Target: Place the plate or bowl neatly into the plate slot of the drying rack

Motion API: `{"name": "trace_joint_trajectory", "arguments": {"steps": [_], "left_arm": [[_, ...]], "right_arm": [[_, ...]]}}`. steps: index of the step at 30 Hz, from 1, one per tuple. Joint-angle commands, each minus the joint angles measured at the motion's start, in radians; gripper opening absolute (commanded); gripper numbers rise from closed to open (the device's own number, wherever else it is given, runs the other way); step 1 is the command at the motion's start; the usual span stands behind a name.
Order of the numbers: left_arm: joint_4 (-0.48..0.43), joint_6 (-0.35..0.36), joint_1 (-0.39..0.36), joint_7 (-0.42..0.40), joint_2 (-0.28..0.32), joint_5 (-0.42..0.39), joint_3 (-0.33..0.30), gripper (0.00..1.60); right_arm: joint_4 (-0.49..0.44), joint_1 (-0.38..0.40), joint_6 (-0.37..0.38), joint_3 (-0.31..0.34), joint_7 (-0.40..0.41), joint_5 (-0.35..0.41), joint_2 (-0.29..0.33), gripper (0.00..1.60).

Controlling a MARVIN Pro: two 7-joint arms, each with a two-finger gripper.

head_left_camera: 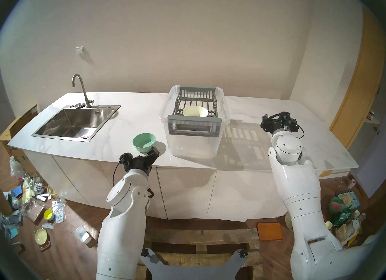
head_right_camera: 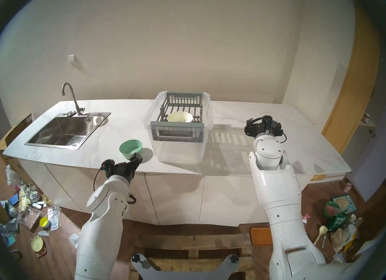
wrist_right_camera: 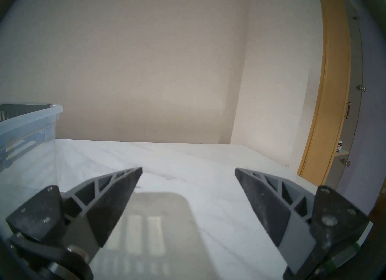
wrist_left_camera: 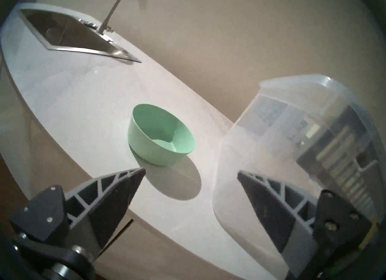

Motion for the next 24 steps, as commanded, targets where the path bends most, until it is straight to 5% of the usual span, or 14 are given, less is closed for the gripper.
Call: {"name": "trace_joint_trajectory", "arguments": {"steps": [1, 12, 24], "left_arm": [[-0.020, 0.015, -0.050, 0.044, -0.003, -0.136, 0.009, 1.60], [-0.003, 0.049, -0.167, 0.222, -0.019, -0.345, 0.007, 1.60], [-0.024, 0.015, -0.209, 0.374, -0.033, -0.421, -0.001, 1.60]], "right_arm": [[-0.028, 0.021, -0.021, 0.002, -0.003, -0.003, 0.002, 1.60], [-0.028, 0.021, -0.023, 0.003, -0.003, -0.003, 0.002, 1.60], [-0.028, 0.021, -0.021, 0.003, -0.002, -0.003, 0.002, 1.60]]}}
